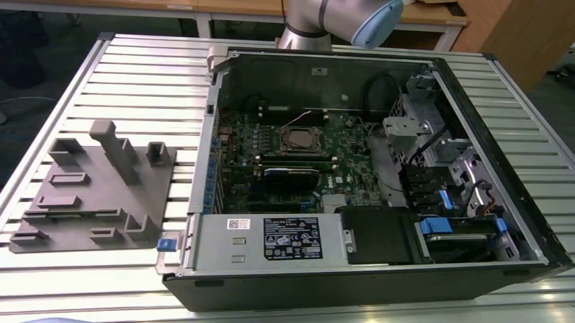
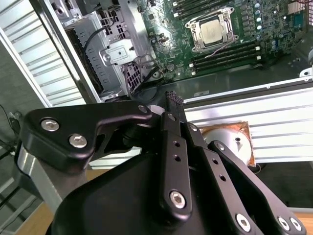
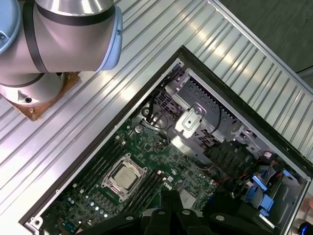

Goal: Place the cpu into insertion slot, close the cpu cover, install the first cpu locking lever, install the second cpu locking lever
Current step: 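Install the first cpu locking lever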

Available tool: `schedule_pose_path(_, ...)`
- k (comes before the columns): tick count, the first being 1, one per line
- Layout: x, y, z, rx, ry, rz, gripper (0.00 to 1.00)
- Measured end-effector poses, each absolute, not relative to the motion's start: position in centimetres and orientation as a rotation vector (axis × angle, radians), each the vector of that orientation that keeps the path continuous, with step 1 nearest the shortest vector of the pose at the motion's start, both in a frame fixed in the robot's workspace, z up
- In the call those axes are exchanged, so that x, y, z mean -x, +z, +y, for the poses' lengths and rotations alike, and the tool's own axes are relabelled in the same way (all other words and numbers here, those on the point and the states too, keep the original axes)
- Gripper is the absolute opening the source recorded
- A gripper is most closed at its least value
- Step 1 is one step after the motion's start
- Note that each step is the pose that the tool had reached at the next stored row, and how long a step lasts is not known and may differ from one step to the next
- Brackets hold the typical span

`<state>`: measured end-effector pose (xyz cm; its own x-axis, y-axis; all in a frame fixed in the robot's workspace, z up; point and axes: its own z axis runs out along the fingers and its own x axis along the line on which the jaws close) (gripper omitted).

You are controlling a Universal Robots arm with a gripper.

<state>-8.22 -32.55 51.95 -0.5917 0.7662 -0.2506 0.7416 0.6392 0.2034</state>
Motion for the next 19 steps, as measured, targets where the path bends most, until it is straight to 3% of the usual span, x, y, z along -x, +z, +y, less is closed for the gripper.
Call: schedule_pose_path(19,8.2,48.5,-32.6,-1.209,0.111,2.548,0.11)
